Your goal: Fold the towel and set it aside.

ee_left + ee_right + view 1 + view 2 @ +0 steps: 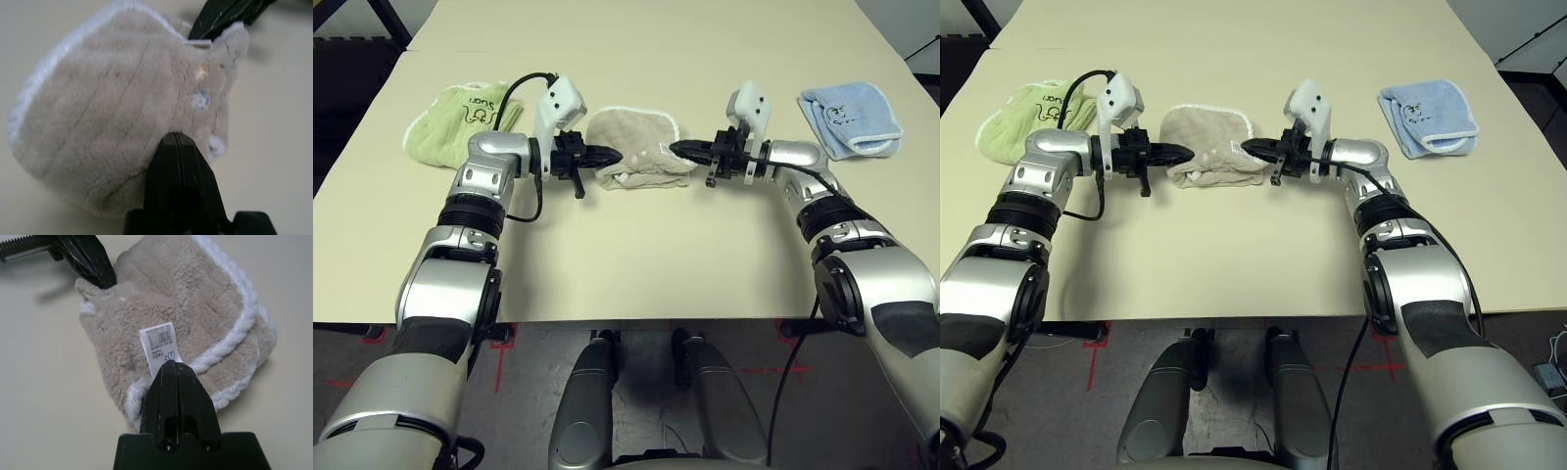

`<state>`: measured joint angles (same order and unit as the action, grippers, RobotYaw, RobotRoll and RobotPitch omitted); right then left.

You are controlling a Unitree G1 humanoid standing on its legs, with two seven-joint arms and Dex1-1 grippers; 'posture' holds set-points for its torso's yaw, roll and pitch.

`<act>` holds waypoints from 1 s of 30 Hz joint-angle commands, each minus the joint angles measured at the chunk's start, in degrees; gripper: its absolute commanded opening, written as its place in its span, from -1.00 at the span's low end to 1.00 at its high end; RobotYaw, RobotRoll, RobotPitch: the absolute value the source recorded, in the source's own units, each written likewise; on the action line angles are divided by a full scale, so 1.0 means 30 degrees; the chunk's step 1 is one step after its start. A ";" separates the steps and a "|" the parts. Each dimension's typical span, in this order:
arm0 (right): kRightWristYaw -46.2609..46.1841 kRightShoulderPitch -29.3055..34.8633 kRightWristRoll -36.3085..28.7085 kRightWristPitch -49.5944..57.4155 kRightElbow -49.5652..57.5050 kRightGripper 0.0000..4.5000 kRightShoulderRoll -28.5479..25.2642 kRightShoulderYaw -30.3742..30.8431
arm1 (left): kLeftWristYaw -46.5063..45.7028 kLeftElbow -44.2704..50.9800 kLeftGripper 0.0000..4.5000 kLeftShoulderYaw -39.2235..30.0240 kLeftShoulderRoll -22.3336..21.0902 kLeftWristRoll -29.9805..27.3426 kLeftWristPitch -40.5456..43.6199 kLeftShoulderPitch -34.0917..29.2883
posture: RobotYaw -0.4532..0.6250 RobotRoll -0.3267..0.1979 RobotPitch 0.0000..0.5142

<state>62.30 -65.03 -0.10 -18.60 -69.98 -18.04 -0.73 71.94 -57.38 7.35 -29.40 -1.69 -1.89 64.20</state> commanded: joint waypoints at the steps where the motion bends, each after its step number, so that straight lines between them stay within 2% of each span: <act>1: -0.0372 0.0625 0.0742 -0.0197 -0.0274 -1.00 -0.0254 0.0549 | -0.0033 -0.0903 -0.98 0.0338 -0.0320 0.0836 -0.0577 -0.0395 | -0.02 0.25 -0.15; 10: -0.0934 0.0546 0.0816 -0.0123 -0.0423 -1.00 -0.0142 0.0449 | -0.0108 -0.1999 -0.98 0.0099 -0.0880 0.1258 -0.1128 0.0067 | -0.03 0.25 -0.14; 19: 0.0118 -0.0348 -0.0221 -0.0089 -0.0227 -1.00 -0.1351 -0.0585 | 0.1129 -0.2080 -0.98 -0.0136 -0.1807 0.1160 -0.1317 0.0501 | -0.05 0.25 -0.16; 26: 0.2110 -0.1099 -0.2403 0.0370 0.0256 -1.00 -0.1312 -0.2367 | 0.2249 -0.1636 -0.98 -0.2063 -0.1702 -0.0829 0.0428 0.2010 | -0.06 0.25 -0.17; 30: 0.0792 -0.1591 -0.2191 0.0428 0.0191 -1.00 -0.0975 -0.2349 | 0.0935 -0.1698 -0.98 -0.3000 -0.1254 -0.1400 0.1284 0.2863 | -0.05 0.25 -0.17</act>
<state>66.57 -69.56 -6.93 -17.62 -69.72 -21.53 -7.65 76.57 -61.93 -0.96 -34.10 -5.05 1.04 72.32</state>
